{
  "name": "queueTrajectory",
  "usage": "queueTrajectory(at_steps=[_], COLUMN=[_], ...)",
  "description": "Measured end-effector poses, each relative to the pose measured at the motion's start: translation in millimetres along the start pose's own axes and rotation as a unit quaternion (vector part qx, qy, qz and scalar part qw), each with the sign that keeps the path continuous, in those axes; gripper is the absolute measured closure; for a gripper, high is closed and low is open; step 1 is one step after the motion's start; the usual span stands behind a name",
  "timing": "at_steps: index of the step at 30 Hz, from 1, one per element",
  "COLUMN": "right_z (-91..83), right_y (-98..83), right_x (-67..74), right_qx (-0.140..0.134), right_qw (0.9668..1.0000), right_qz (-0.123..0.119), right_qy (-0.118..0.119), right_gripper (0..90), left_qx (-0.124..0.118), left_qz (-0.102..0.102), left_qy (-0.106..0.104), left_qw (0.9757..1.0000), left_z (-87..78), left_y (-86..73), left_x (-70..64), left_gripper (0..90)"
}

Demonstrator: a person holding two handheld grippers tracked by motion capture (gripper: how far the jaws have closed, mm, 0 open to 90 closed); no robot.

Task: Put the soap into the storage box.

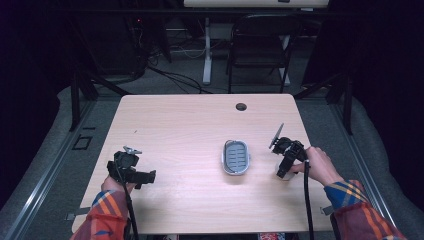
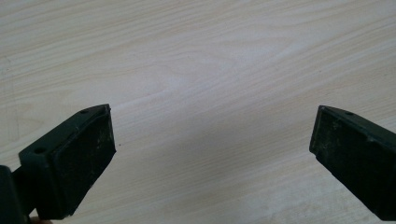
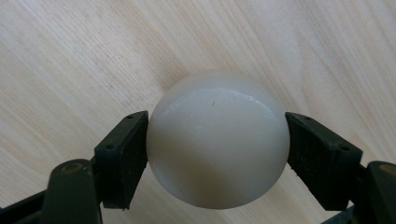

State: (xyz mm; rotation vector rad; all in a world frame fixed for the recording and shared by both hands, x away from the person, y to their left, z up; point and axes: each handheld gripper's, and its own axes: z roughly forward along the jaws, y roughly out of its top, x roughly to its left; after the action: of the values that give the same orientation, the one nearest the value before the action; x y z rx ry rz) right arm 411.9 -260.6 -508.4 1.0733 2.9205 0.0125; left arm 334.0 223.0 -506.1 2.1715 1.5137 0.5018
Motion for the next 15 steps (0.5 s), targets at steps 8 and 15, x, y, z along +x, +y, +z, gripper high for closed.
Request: queueTrajectory(at_steps=[8, 15], right_z=[-9.0, -14.6], right_y=[9.9, 16.2], right_x=[1.4, 1.0], right_qx=[0.002, -0.003], right_qw=[0.9999, 0.9999], right_qz=[-0.012, -0.014], right_qy=[0.000, -0.001], right_gripper=[24.4, 24.4], left_qx=[0.000, -0.001], left_qz=[0.002, 0.004], left_qy=[0.002, 0.002], left_qw=[1.0000, 1.0000], left_z=[0.0, -0.1], left_y=[0.0, 0.1], left_x=[-0.5, -0.9], left_gripper=[0.2, 0.2])
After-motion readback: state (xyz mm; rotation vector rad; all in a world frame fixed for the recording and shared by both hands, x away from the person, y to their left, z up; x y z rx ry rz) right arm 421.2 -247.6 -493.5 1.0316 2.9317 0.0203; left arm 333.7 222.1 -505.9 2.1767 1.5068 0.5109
